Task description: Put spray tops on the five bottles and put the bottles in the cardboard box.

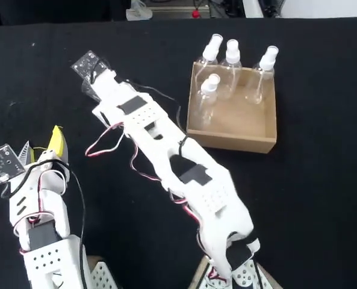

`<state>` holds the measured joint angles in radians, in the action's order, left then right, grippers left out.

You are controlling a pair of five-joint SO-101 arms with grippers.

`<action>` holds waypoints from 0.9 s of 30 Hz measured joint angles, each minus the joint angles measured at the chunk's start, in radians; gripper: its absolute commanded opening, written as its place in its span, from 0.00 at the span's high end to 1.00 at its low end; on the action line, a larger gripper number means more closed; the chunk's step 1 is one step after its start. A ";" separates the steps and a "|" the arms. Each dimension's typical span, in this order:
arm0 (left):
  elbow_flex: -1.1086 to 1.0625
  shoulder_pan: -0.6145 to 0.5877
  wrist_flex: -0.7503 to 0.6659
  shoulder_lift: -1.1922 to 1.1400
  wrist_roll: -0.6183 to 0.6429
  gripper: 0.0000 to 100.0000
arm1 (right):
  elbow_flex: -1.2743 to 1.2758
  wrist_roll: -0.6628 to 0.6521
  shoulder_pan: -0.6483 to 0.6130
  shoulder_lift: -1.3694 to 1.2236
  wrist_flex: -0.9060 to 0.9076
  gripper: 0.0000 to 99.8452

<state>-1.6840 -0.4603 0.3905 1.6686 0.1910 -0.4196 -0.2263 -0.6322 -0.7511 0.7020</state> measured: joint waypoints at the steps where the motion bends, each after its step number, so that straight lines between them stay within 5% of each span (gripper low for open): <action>1: 0.000 0.000 0.000 0.000 0.000 0.75 | -0.029 0.000 0.000 -0.021 0.018 0.58; 6: 0.000 -0.002 0.000 -0.003 0.000 0.75 | -0.158 0.000 0.002 -0.100 0.112 0.61; 12: -0.002 -0.006 0.000 0.002 0.000 0.75 | -0.298 -0.002 -0.006 -0.178 0.241 0.91; 19: -0.002 -0.006 0.000 -0.008 0.000 0.75 | -0.407 -0.002 -0.006 -0.209 0.330 0.89; 27: -0.002 -0.006 0.000 -0.008 0.000 0.75 | -0.572 -0.002 0.006 -0.209 0.674 0.89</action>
<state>-1.6855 -0.4664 0.3905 1.6609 0.1910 -0.9920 -0.2279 -0.6260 -0.9597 1.3755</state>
